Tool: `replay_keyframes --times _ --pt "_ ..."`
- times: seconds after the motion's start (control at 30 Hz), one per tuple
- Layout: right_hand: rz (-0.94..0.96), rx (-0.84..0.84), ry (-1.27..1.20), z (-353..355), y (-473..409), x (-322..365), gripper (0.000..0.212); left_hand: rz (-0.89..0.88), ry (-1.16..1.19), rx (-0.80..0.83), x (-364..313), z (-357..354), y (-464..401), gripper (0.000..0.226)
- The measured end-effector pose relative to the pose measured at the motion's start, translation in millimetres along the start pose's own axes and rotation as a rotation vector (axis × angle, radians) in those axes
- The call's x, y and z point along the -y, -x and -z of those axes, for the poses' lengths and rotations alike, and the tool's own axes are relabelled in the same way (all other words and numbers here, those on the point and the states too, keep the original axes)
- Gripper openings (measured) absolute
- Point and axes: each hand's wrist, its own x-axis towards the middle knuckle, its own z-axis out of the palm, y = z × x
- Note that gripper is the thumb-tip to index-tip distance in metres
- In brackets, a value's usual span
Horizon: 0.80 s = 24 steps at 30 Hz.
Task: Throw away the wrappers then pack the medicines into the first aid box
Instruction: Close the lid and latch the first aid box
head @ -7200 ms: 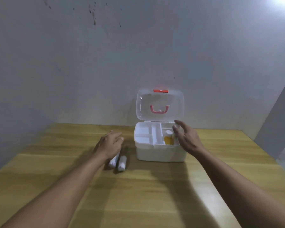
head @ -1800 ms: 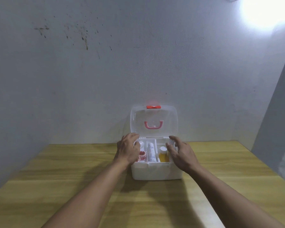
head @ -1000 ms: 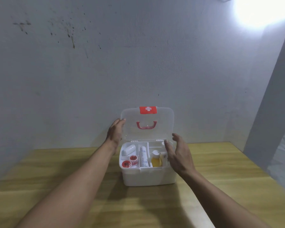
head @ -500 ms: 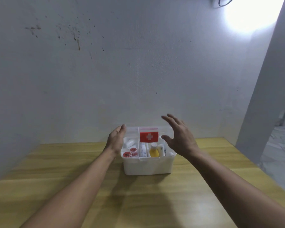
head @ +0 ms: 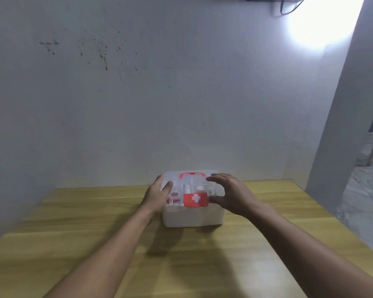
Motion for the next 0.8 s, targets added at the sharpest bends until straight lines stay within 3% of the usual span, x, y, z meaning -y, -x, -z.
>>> replay_keyframes --times 0.13,0.33,0.5,0.8 --pt "0.005 0.067 0.029 -3 3 -1 0.069 0.017 -0.061 0.048 10 0 3 0.071" --pt "0.0 0.108 0.04 -6 6 -2 0.073 -0.207 -0.58 -0.019 12 -3 9 0.057" --pt "-0.018 0.091 0.093 -19 8 -3 0.089 -0.369 -0.996 0.012 13 -7 16 0.102" --pt "-0.007 0.022 0.195 -32 12 -4 0.088 -0.416 -0.977 -0.055 15 -9 12 0.101"
